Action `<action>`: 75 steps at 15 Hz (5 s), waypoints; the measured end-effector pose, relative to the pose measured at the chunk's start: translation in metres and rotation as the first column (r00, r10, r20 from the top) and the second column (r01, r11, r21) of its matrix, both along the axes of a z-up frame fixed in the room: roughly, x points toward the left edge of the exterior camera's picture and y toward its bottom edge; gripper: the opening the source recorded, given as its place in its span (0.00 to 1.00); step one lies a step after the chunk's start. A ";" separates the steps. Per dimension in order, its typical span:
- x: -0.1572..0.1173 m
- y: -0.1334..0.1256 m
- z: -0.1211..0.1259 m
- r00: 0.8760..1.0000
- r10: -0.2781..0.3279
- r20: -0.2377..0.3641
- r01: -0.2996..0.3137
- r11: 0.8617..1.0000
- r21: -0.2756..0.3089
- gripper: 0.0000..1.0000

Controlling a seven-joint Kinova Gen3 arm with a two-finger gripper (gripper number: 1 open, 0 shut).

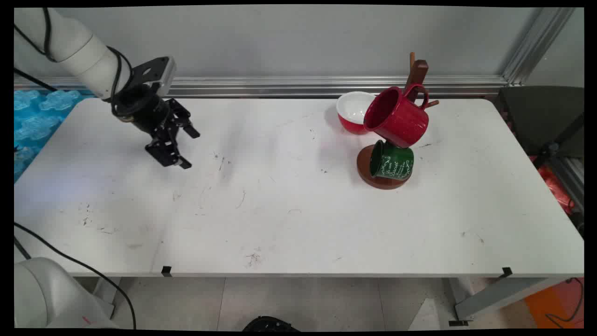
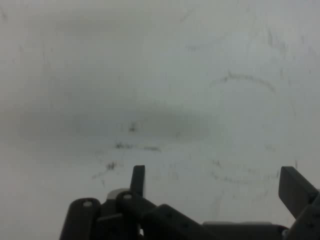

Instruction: Pick up the red mug from the rack, then place the picked object on the table

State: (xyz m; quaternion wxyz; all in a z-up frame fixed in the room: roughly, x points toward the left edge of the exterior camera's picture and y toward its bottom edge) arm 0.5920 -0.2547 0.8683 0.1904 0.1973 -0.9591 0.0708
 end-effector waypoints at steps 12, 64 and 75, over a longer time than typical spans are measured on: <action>-0.087 -0.049 0.043 0.969 0.019 -0.246 -0.038 0.996 -0.075 1.00; -0.282 -0.099 0.025 0.797 0.031 -0.603 -0.090 0.994 -0.068 0.00; -0.285 -0.085 0.056 0.775 0.022 -0.632 -0.070 0.996 -0.051 0.00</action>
